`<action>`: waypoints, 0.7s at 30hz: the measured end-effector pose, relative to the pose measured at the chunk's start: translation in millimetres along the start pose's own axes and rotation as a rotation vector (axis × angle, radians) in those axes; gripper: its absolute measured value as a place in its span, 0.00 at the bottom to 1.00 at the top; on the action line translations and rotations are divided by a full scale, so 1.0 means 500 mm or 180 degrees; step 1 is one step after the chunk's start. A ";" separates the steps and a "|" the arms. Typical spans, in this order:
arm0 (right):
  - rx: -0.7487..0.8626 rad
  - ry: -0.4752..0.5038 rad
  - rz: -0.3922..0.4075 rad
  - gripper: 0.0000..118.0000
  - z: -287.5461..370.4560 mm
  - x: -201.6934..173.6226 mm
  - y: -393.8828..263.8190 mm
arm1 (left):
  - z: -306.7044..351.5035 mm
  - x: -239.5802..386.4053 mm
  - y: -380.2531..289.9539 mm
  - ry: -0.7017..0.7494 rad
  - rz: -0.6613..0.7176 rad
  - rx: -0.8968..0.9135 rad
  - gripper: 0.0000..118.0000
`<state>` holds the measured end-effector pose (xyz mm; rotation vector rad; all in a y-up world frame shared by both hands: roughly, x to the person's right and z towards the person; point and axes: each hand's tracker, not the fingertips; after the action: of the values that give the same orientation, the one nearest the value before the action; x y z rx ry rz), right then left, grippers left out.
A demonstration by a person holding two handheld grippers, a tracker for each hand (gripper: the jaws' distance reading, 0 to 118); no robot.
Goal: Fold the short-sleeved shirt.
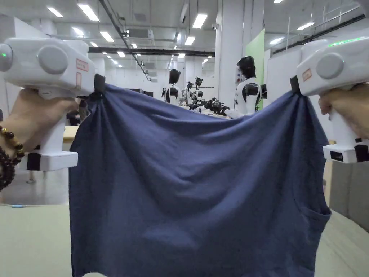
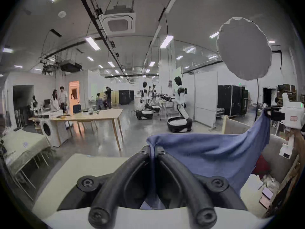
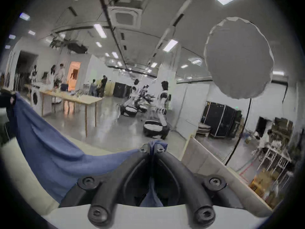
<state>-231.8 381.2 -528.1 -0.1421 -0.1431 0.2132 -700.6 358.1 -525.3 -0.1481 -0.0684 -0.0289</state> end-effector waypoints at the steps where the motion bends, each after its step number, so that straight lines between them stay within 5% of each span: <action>1: -0.0025 -0.0023 -0.0062 0.02 -0.003 0.003 0.013 | -0.007 -0.002 0.012 0.0043 -0.0012 0.0016 0.01; 5: 0.0183 0.0065 -0.0397 0.02 -0.022 0.013 0.047 | -0.036 -0.006 0.033 0.0273 -0.0272 0.0070 0.01; 8: 0.0299 0.0159 -0.0595 0.02 -0.034 0.018 0.068 | -0.050 -0.025 0.032 0.0289 0.0008 0.0188 0.01; 15: 0.0322 0.0194 -0.0510 0.02 -0.060 0.026 0.067 | -0.081 -0.050 0.008 0.0232 0.0203 0.0186 0.01; 21: 0.0136 0.0268 -0.0550 0.02 -0.108 0.007 -0.074 | -0.134 -0.039 -0.125 0.0172 0.0152 -0.0034 0.01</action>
<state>-212.7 339.2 -575.0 -0.0953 -0.0666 0.0378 -717.9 286.7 -583.6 -0.1595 -0.0106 0.0145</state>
